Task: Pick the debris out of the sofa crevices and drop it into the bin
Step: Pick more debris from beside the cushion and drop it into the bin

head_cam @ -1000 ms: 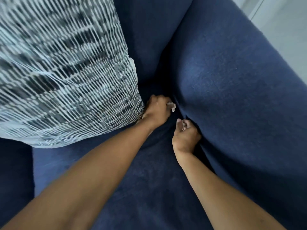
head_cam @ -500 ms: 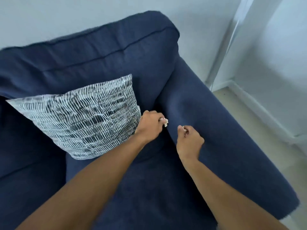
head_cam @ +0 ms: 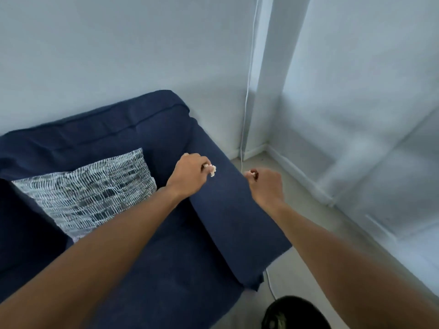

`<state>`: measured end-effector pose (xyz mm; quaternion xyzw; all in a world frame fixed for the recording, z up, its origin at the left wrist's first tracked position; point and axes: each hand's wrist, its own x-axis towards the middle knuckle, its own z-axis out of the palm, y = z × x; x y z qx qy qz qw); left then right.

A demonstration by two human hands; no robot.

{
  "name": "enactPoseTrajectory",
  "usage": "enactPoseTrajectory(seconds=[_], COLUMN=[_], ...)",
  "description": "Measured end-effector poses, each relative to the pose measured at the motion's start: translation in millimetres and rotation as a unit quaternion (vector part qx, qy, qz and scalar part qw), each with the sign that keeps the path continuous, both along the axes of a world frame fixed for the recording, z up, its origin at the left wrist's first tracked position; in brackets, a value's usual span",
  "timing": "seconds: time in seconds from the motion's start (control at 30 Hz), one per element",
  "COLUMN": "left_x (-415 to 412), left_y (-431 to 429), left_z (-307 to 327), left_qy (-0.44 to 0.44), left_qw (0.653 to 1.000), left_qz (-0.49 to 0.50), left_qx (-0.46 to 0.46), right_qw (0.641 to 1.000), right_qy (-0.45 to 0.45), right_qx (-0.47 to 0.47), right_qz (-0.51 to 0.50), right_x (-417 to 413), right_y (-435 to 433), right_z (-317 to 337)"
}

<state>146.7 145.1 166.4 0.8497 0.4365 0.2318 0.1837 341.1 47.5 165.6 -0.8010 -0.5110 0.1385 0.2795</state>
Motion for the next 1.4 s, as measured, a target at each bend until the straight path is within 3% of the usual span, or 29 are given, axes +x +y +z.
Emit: enactPoseTrajectory(seconds=[0.37, 0.7, 0.97, 1.4], left_x=[135, 239, 264, 221], left_y=[-108, -181, -227, -276], left_z=[52, 25, -47, -220], left_qy=[-0.001, -0.005, 0.032, 0.129], left_qw=[0.995, 0.983, 0.972, 0.955], left_qz=[-0.102, -0.183, -0.232, -0.241], left_qx=[0.007, 0.010, -0.031, -0.119], right_qw=[0.997, 0.982, 0.975, 0.954], right_qy=[-0.010, -0.002, 0.003, 0.072], right_qx=[-0.007, -0.034, -0.087, -0.203], right_qz=[-0.081, -0.184, -0.205, -0.207], right_x=[126, 207, 218, 159], right_y=[-139, -254, -313, -353], right_z=[61, 54, -13, -207])
